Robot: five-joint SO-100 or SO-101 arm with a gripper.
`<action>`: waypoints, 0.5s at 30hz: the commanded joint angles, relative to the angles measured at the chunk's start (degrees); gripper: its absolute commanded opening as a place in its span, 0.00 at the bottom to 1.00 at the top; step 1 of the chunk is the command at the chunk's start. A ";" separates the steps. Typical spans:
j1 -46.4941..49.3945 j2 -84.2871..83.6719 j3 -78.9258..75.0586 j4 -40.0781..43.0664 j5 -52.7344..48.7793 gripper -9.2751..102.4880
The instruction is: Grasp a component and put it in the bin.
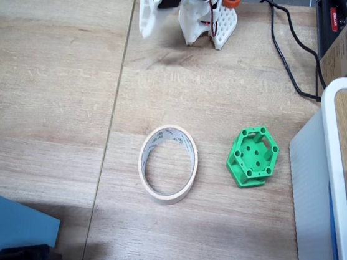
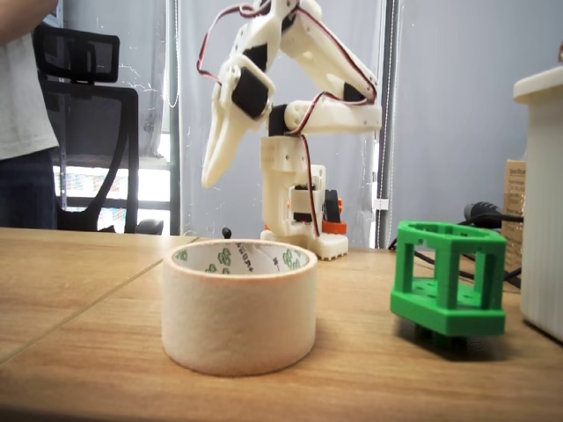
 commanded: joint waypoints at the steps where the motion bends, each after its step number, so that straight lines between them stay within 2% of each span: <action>1: -8.00 -5.54 -8.88 -0.35 4.13 0.09; 15: -44.12 -27.95 -36.21 -1.05 27.42 0.09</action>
